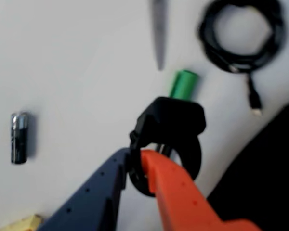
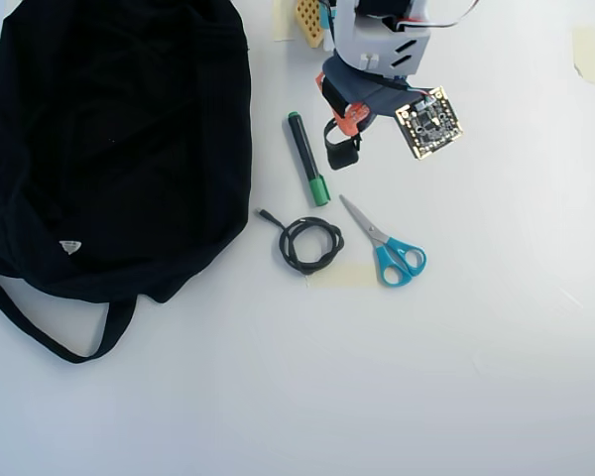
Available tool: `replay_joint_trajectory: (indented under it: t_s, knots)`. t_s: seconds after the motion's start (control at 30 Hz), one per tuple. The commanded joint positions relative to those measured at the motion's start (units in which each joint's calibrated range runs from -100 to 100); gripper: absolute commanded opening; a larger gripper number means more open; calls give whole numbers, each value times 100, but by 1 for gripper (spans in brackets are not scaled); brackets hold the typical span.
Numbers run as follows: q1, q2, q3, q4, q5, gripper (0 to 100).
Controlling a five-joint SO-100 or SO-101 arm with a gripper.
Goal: Put the bike light into the black bag
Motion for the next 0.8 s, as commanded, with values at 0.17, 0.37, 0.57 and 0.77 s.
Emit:
replay_joint_trajectory:
  t_s: [0.17,0.37,0.57,0.77]
  knots:
    - [623,-850,-245,60,-168,2]
    - [1416,-867,-272,0,-373,2]
    - [2149,-751,-586,-9,-373,2]
    - [2867,-742,-649,-276,-378,2]
